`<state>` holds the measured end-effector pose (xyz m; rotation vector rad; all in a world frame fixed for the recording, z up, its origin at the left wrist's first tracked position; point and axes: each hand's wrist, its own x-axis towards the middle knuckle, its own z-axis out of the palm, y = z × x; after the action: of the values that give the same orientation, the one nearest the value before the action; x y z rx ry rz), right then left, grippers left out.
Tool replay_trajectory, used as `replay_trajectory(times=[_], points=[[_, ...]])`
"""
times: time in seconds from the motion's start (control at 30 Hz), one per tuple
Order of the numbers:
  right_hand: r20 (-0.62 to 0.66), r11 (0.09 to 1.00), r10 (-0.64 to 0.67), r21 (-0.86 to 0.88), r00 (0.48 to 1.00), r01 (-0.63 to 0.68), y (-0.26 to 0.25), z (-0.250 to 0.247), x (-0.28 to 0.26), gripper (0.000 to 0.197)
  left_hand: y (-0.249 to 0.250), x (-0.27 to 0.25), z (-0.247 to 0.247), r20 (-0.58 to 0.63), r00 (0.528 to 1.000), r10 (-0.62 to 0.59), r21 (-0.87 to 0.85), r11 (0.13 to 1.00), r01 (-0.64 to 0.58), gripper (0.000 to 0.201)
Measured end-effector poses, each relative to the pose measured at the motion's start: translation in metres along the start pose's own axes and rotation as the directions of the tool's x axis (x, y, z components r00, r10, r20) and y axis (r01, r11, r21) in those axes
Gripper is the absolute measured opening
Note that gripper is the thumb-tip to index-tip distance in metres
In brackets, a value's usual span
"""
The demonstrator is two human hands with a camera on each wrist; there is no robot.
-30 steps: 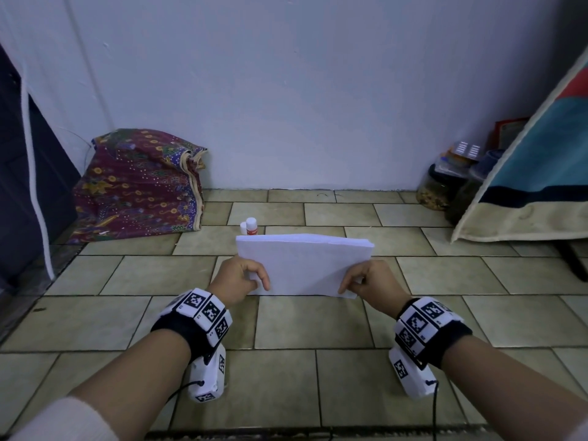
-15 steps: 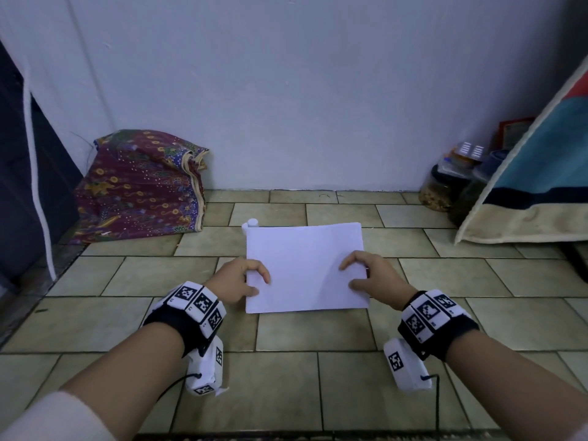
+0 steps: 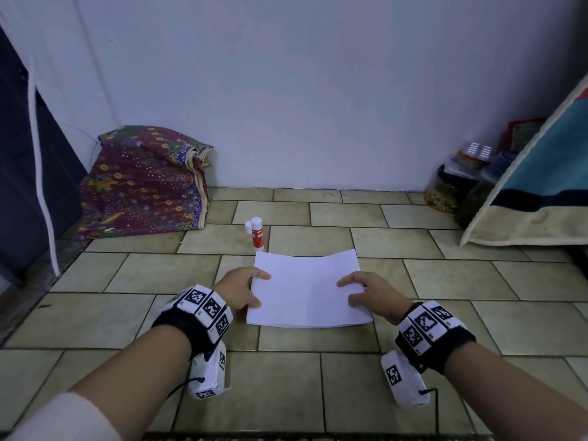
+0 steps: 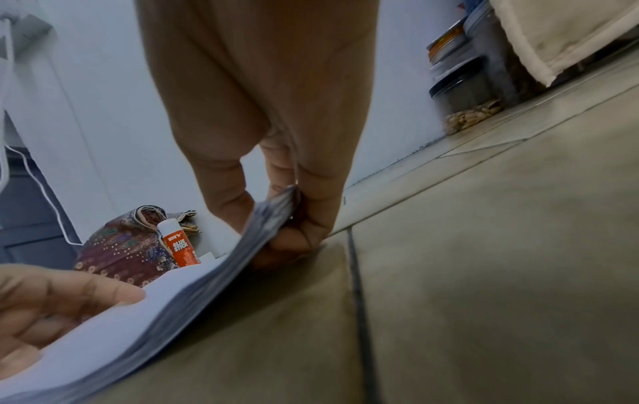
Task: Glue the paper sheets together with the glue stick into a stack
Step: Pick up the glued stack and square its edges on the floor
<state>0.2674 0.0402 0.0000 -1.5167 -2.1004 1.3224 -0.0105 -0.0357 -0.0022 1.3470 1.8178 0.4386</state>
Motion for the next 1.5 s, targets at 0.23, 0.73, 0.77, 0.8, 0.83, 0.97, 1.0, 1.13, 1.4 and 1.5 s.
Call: replay_trajectory(times=[0.23, 0.73, 0.77, 0.8, 0.83, 0.97, 1.0, 1.13, 1.4, 1.5], points=[[-0.026, 0.998, 0.022, -0.059, 0.999, -0.023, -0.003, 0.001, -0.004, 0.031, 0.005, 0.001, 0.001, -0.028, 0.999, -0.029, 0.161, 0.986, 0.034, 0.061], [-0.104, 0.742, -0.026, -0.669, 0.994, -0.051, -0.027, 0.015, -0.014, 0.032, 0.042, 0.001, 0.03, 0.023, 0.997, 0.071, 0.719, 0.692, -0.066, 0.086], [-0.088, 0.738, -0.032, -0.673, 0.996, -0.036, -0.029, 0.016, -0.013, 0.032, 0.044, 0.003, 0.032, 0.037, 0.997, 0.067, 0.745, 0.663, -0.073, 0.09], [-0.075, 0.743, -0.033, -0.669, 0.997, -0.026, -0.03, 0.016, -0.011, 0.031, 0.046, 0.004, 0.034, 0.051, 0.997, 0.063, 0.766, 0.638, -0.079, 0.093], [-0.065, 0.748, -0.029, -0.663, 0.997, -0.022, -0.032, 0.017, -0.009, 0.03, 0.049, 0.005, 0.036, 0.062, 0.996, 0.064, 0.78, 0.62, -0.089, 0.095], [-0.058, 0.703, -0.023, -0.711, 0.998, -0.025, -0.034, 0.019, -0.004, 0.03, 0.058, 0.006, 0.039, 0.161, 0.987, -0.024, 0.743, 0.661, -0.105, 0.094], [-0.057, 0.681, -0.02, -0.732, 0.998, -0.028, -0.036, 0.021, -0.002, 0.031, 0.058, 0.006, 0.04, 0.183, 0.981, -0.055, 0.741, 0.664, -0.102, 0.092], [-0.034, 0.653, 0.057, -0.754, 0.998, -0.063, -0.041, 0.033, 0.008, 0.064, 0.056, 0.008, 0.043, 0.203, 0.973, -0.107, 0.764, 0.639, -0.089, 0.087], [0.168, 0.678, 0.181, -0.735, 0.969, 0.001, -0.041, 0.059, 0.023, 0.082, 0.051, 0.014, 0.048, 0.175, 0.979, -0.102, 0.778, 0.624, -0.074, 0.089], [0.199, 0.675, 0.196, -0.738, 0.96, 0.015, -0.039, 0.057, 0.025, 0.082, 0.051, 0.015, 0.048, 0.17, 0.981, -0.097, 0.78, 0.621, -0.074, 0.09]])
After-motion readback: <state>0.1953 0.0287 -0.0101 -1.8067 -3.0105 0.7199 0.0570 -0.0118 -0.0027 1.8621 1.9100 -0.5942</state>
